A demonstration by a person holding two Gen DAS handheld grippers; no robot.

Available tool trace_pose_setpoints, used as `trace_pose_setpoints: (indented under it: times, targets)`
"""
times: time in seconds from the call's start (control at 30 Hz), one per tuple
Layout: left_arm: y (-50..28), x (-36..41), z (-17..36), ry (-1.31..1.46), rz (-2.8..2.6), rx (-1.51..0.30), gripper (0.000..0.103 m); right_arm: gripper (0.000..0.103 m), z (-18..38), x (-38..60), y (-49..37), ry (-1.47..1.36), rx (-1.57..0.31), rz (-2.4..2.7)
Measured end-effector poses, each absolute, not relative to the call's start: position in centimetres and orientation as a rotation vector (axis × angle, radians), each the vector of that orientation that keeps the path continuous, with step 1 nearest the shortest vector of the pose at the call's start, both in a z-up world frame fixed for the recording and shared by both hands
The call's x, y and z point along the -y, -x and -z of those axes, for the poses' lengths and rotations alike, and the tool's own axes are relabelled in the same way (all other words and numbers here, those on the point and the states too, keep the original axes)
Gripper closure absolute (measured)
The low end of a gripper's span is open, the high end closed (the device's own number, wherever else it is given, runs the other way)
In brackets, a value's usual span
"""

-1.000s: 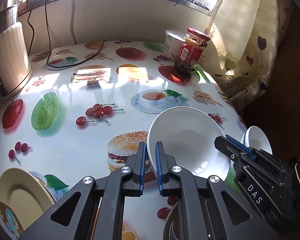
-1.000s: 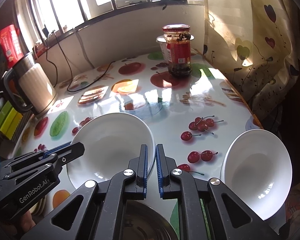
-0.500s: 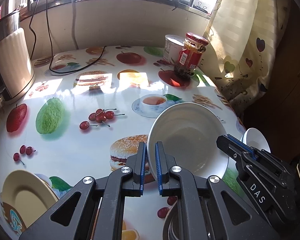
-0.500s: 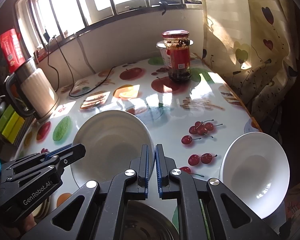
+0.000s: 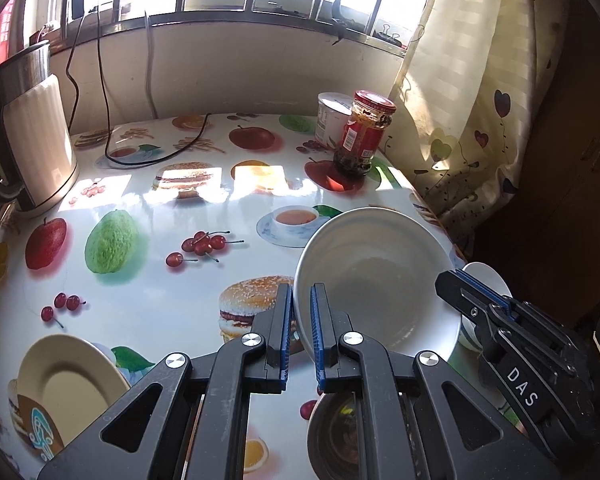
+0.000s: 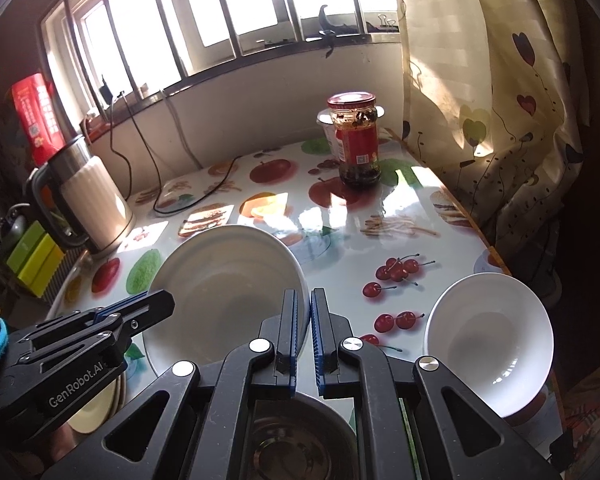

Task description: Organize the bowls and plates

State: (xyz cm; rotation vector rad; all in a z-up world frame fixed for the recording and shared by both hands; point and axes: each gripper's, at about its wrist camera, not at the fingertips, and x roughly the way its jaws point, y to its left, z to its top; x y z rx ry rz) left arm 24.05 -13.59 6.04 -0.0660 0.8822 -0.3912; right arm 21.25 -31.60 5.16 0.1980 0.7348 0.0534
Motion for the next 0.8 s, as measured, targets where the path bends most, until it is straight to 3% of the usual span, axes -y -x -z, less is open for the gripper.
trace_pose_setpoints:
  times: [0.8]
  targets:
    - [-17.9,13.4,-5.9,0.063,0.442,-0.893,0.093,0.095,-5.4,31.9,-13.5,-0.240,-0.717,-0.020]
